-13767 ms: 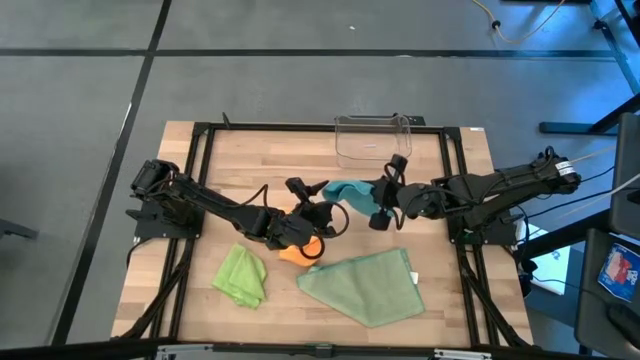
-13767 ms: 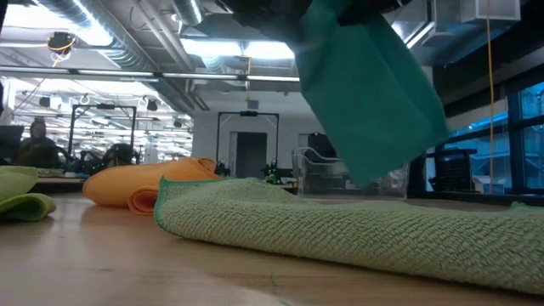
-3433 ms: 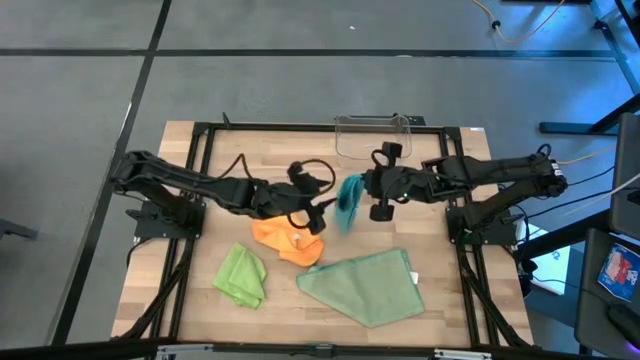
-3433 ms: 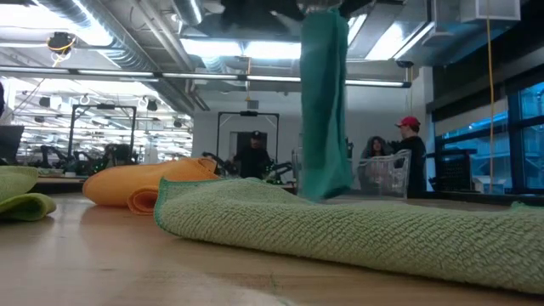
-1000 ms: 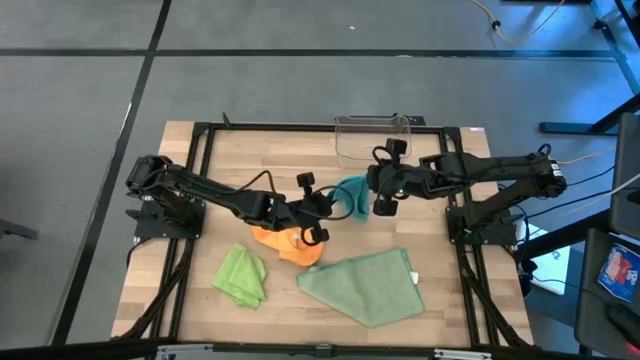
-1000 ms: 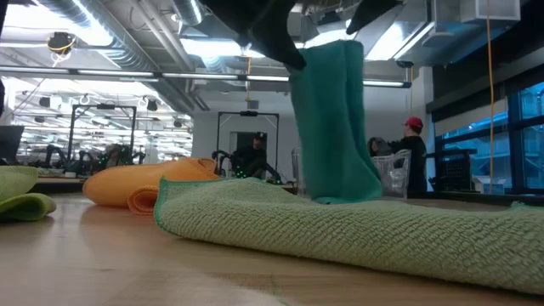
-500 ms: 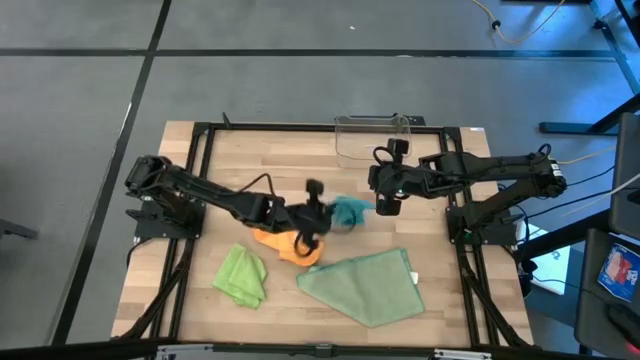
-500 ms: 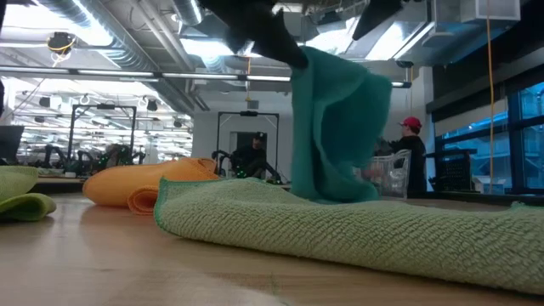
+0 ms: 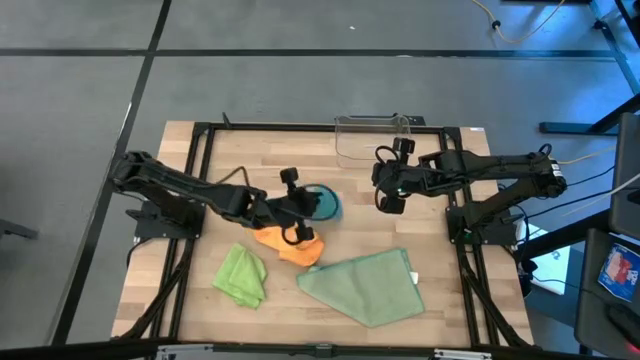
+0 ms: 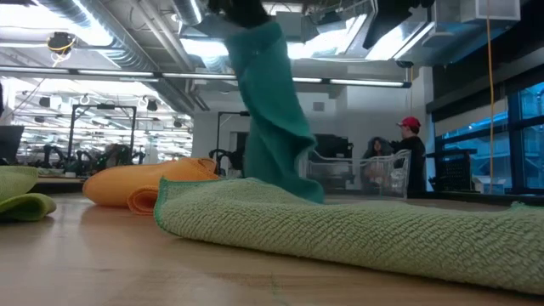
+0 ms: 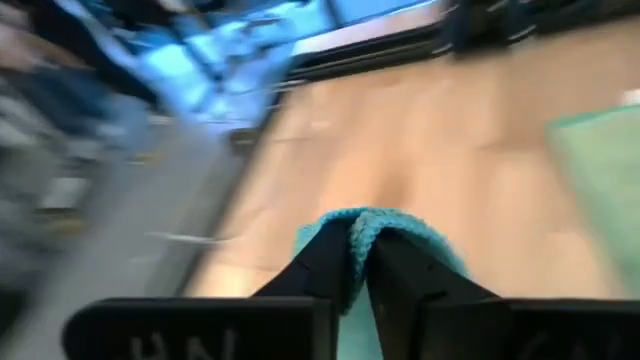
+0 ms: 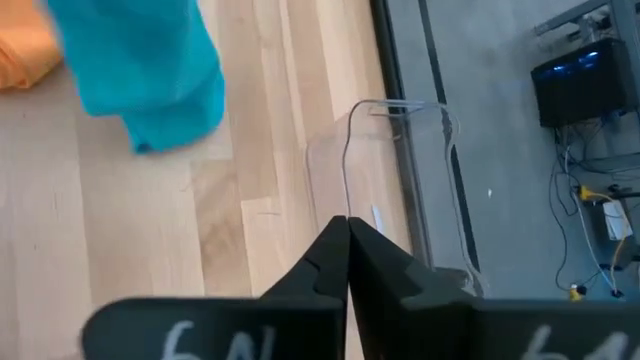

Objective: Fold microfiber towels
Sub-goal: Fold the blue microfiber cloth

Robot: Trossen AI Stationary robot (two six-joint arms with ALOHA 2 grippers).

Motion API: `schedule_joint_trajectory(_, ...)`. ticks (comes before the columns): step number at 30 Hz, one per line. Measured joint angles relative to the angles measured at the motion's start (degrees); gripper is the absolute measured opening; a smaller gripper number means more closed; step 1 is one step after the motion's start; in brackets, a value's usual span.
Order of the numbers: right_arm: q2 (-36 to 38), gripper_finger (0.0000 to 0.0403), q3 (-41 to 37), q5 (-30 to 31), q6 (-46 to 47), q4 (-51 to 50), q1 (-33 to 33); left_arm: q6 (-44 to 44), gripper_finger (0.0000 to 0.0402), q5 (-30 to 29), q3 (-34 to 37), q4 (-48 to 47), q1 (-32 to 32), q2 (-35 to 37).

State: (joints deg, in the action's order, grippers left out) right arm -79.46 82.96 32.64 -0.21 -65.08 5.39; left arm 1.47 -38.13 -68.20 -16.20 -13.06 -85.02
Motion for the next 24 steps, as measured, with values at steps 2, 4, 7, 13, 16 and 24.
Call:
schedule_joint_trajectory(2, 0.0, 0.0013, 0.0, -1.05, 0.0, 0.02, 0.0, -2.31, 0.0058, 5.26, 0.0, -0.72, -0.07, 1.17)
schedule_joint_trajectory(4, 0.0, 0.0015, 0.0, -2.23, -0.02, 0.17, -0.04, -4.07, 0.0076, 9.47, 0.0, -1.5, -0.12, 1.68)
schedule_joint_trajectory(7, 0.0, 0.0016, 0.0, -2.81, 0.01, 0.62, -0.02, -4.4, 0.01, 14.23, 0.0, -1.59, -0.17, 1.67)
schedule_joint_trajectory(13, 0.0, 0.0016, -0.08, -10.6, -0.14, 1.95, -0.04, -4.51, 0.0137, 18.11, 0.0, -0.69, -0.08, 1.65)
schedule_joint_trajectory(16, 0.07, 0.0016, -2.23, -22.65, -2.89, 6.58, -0.02, -4.4, 0.0147, 17.7, 0.0, -0.47, -0.08, 1.63)
schedule_joint_trajectory(24, 0.0, 0.0016, -12.72, -22.71, -1.51, 20.45, 1.95, -4.0, 0.0152, 17.66, 0.0, -0.49, -0.08, 1.63)
